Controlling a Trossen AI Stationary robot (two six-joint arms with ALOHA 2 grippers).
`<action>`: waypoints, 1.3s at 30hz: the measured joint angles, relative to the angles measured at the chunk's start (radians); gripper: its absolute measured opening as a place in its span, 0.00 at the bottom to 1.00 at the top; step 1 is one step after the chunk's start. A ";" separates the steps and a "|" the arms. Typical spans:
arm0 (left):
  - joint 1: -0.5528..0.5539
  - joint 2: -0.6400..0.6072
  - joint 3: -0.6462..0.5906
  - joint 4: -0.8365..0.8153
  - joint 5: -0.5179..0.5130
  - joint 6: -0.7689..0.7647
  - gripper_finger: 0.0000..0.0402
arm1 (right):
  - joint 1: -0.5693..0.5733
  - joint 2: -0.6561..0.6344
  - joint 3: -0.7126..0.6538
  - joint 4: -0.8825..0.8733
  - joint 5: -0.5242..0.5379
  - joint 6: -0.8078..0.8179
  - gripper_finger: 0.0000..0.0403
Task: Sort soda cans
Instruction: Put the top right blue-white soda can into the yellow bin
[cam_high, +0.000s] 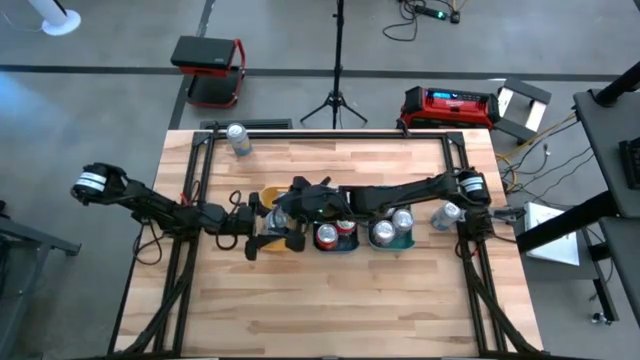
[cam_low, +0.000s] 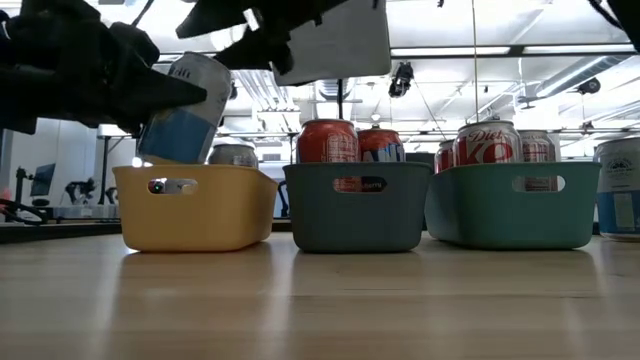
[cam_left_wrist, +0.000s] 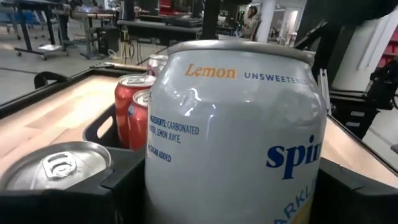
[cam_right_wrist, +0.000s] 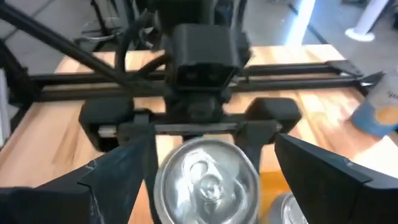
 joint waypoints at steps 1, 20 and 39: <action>0.000 0.001 0.004 0.001 0.000 0.000 0.70 | -0.002 0.021 0.036 -0.026 -0.011 -0.003 0.85; -0.009 -0.031 -0.001 0.007 0.007 -0.009 0.71 | -0.008 0.198 0.438 -0.487 -0.010 -0.051 0.86; -0.009 -0.265 -0.001 0.138 0.011 -0.009 0.71 | 0.144 0.029 0.274 -0.309 0.359 -0.144 0.88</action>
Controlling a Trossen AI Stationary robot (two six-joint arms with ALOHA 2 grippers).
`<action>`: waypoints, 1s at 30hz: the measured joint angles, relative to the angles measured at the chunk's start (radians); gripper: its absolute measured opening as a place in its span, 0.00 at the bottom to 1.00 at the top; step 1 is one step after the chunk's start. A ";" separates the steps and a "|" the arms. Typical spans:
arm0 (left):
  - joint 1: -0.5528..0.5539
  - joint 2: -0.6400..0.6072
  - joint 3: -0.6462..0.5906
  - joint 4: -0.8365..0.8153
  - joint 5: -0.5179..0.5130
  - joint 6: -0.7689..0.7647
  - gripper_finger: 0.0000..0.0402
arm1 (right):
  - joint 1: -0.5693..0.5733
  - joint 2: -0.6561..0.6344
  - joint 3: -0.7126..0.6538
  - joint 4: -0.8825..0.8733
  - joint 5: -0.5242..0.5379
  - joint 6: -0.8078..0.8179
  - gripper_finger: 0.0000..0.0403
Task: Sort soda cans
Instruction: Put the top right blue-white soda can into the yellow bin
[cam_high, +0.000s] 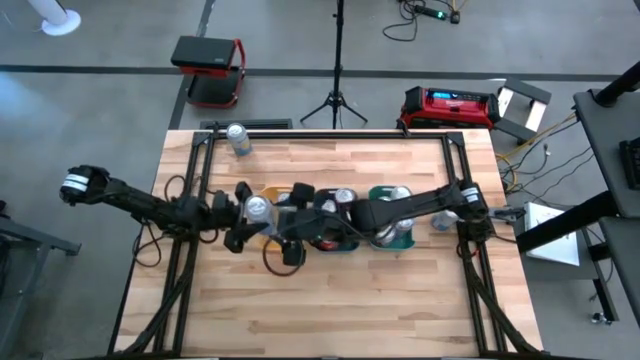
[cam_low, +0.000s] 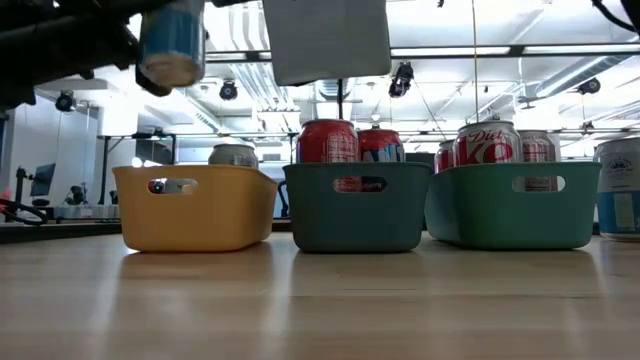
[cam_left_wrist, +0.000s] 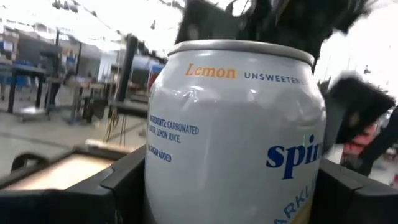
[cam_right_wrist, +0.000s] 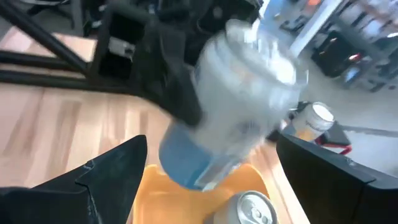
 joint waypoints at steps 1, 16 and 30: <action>0.000 -0.007 0.000 0.014 0.005 0.007 0.71 | 0.005 -0.015 -0.038 0.046 0.018 -0.004 0.88; 0.001 0.054 0.173 -0.071 0.128 0.141 0.71 | -0.068 -0.094 -0.457 0.686 -0.211 0.177 0.88; 0.000 0.161 0.249 -0.027 0.134 0.130 0.71 | -0.077 -0.092 -0.447 0.703 -0.228 0.113 0.82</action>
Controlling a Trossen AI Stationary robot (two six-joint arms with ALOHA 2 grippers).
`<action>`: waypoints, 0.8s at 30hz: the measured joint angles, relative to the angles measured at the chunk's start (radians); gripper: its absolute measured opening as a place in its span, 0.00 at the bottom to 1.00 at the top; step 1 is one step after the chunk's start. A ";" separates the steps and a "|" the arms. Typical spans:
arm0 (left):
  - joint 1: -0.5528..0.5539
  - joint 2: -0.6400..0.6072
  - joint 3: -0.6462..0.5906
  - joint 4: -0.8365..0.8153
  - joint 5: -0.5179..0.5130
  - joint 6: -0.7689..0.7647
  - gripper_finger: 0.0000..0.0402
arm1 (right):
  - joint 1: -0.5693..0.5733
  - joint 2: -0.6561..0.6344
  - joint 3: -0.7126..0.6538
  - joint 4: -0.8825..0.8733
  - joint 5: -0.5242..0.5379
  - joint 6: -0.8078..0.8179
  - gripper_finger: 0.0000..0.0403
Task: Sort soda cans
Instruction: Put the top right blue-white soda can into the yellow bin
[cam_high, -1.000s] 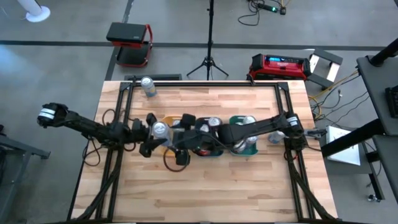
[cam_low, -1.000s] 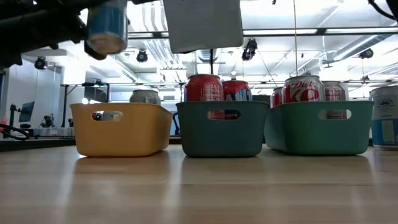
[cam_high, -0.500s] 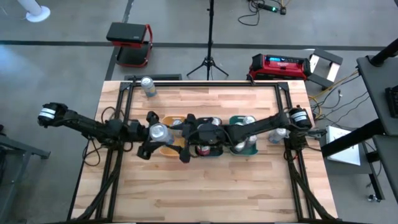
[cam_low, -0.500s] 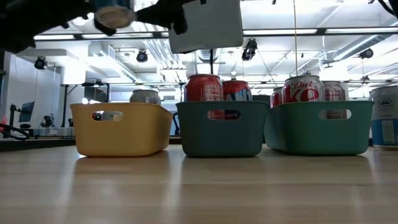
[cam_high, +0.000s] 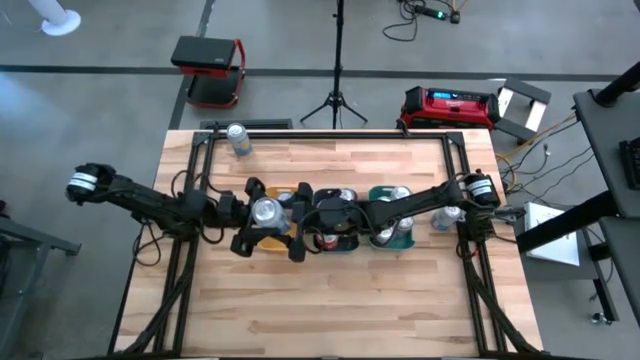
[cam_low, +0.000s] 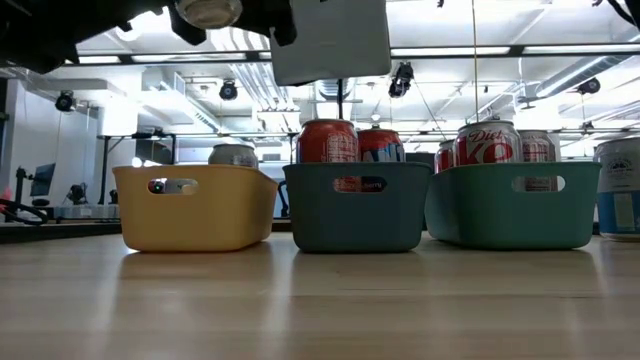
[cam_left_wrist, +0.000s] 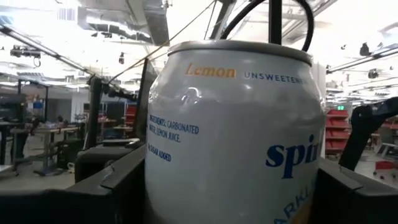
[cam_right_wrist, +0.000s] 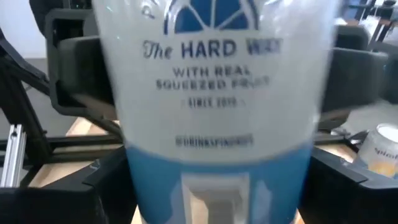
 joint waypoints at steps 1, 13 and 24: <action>0.000 0.006 0.000 0.004 -0.001 0.000 0.71 | 0.000 0.000 0.000 -0.006 -0.003 0.005 0.80; 0.000 0.000 -0.007 -0.010 -0.009 0.003 0.77 | -0.002 -0.007 0.002 -0.058 -0.019 0.008 0.77; 0.004 -0.100 0.119 -0.540 -0.037 -0.036 0.90 | -0.002 -0.019 0.118 -0.550 -0.005 0.039 0.75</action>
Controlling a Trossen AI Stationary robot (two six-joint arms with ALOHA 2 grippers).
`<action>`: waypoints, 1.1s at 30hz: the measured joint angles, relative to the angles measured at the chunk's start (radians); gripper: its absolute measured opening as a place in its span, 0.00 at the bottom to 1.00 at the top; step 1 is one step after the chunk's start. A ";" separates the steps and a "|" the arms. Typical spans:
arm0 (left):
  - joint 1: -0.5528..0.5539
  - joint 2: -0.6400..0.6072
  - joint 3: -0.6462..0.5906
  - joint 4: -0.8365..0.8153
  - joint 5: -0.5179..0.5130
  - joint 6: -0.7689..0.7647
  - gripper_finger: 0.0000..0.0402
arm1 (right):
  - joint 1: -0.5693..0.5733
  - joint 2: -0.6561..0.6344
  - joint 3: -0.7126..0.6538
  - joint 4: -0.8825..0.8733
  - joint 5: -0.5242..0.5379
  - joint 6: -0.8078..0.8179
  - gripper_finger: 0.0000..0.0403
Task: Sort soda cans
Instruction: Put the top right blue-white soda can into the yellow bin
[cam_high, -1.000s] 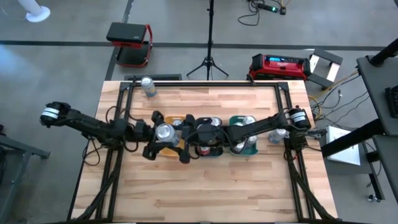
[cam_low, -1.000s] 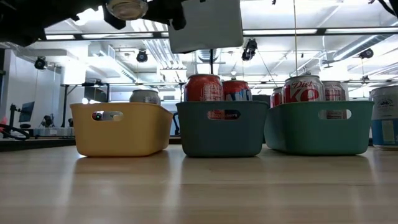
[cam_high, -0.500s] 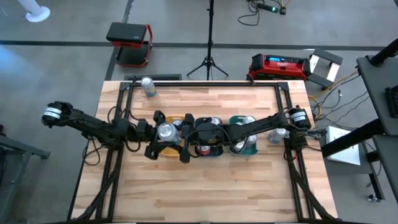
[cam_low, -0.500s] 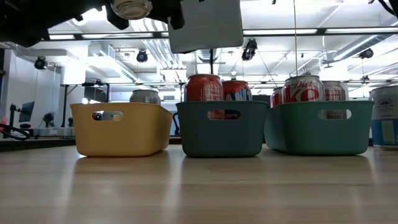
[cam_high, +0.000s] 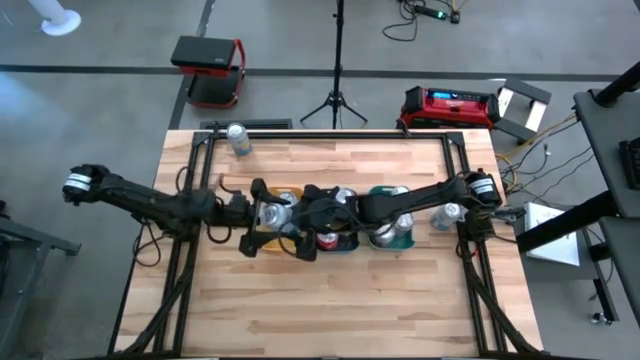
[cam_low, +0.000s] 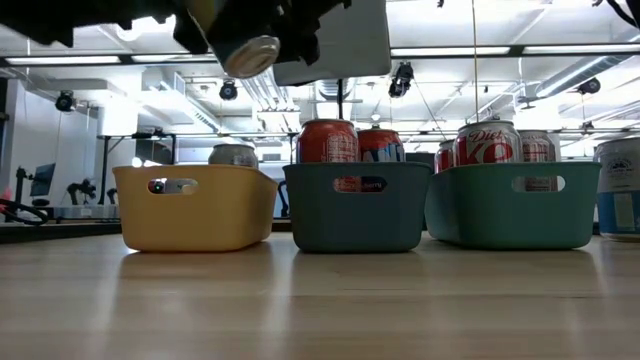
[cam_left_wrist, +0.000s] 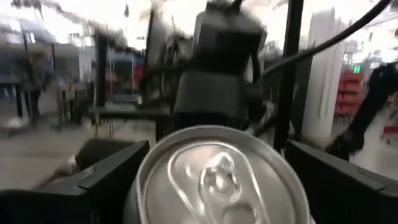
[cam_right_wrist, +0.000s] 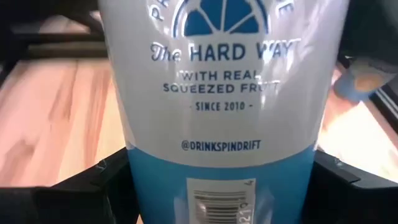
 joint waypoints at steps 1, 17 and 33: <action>0.000 -0.002 0.027 -0.104 -0.002 -0.009 0.90 | 0.000 0.000 0.014 -0.037 -0.001 -0.003 0.76; -0.002 0.054 0.285 -0.653 -0.003 -0.043 0.89 | 0.007 -0.002 0.093 -0.278 -0.008 -0.018 0.75; -0.002 0.068 0.285 -0.653 0.016 -0.056 0.87 | 0.006 0.006 0.093 -0.313 -0.057 0.000 0.75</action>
